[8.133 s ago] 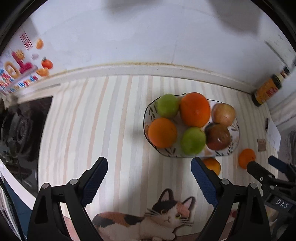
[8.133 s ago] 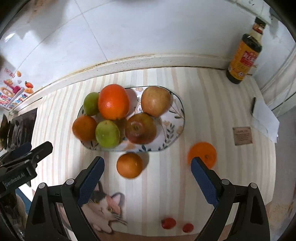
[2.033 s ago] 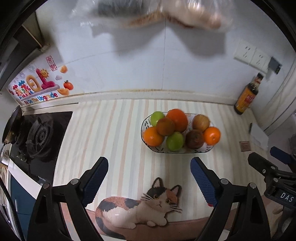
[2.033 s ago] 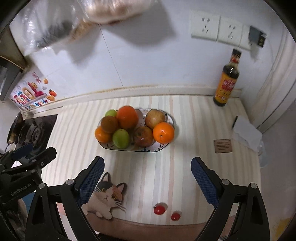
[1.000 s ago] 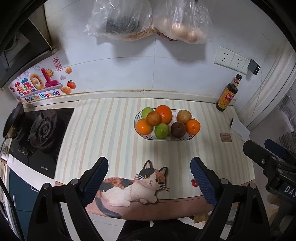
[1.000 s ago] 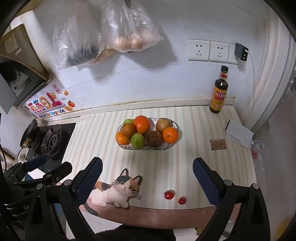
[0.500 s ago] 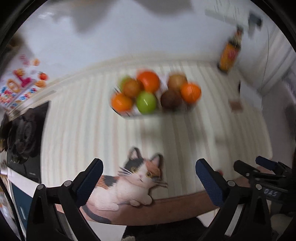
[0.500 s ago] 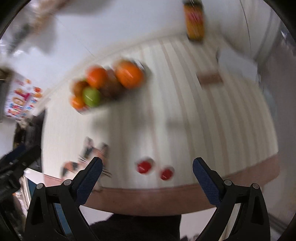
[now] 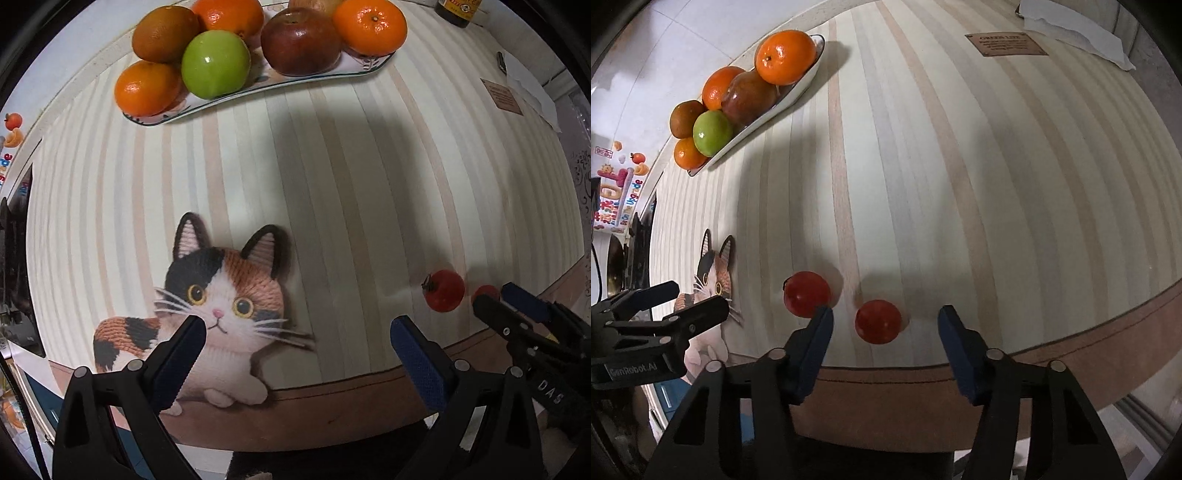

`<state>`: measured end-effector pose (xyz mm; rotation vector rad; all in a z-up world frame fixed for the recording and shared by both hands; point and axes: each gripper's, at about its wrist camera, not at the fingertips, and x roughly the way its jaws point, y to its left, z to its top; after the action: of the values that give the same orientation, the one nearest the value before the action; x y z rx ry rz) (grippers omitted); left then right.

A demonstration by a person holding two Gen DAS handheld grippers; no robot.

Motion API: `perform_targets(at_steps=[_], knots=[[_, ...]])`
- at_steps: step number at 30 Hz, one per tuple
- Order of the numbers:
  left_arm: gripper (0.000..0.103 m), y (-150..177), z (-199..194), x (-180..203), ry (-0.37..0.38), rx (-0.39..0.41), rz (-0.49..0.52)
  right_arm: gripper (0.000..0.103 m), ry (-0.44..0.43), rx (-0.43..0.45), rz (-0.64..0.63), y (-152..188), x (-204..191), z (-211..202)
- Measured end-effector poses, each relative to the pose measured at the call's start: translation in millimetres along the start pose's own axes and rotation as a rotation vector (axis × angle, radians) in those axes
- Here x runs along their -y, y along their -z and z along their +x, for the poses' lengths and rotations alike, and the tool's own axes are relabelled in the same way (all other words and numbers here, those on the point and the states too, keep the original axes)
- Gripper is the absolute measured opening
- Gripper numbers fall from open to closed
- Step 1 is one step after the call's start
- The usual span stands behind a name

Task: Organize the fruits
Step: 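Grasp a cherry tomato with the left tool while the right tool grasps the other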

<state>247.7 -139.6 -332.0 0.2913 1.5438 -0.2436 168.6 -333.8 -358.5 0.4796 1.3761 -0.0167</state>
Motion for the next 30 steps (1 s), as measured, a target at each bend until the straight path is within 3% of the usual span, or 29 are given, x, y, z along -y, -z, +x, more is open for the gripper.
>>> perform_targets(at_steps=[5, 6, 8, 13, 18, 19, 21, 24, 30], knots=[[0.102, -3, -3, 11, 0.033, 0.009, 0.024, 0.039, 0.022, 0.028, -0.074, -4, -17, 2], [0.102, -4, -3, 15, 0.044, 0.011, 0.032, 0.031, 0.024, 0.027, -0.092, -3, -19, 3], [0.102, -4, -2, 23, 0.081, 0.004, 0.051, 0.029, 0.039, 0.033, -0.126, 0, -23, 4], [0.098, -4, 1, 52, 0.145, 0.008, 0.123, 0.028, 0.025, 0.086, -0.041, 8, 3, -14], [0.066, -1, 10, 91, 0.164, -0.009, 0.219, 0.028, 0.028, 0.122, 0.034, 11, 29, -34], [0.062, 0, 14, 96, 0.168, -0.018, 0.227, 0.028, 0.033, 0.124, 0.036, 10, 31, -36], [0.045, 1, 18, 105, 0.177, -0.030, 0.233, 0.028, 0.041, 0.126, 0.039, 9, 35, -38], [0.031, -3, 23, 116, 0.184, -0.027, 0.234, 0.029, 0.044, 0.130, 0.040, 6, 37, -40], [0.029, -5, 23, 120, 0.193, 0.005, 0.213, 0.029, 0.033, 0.145, 0.042, 2, 35, -40]])
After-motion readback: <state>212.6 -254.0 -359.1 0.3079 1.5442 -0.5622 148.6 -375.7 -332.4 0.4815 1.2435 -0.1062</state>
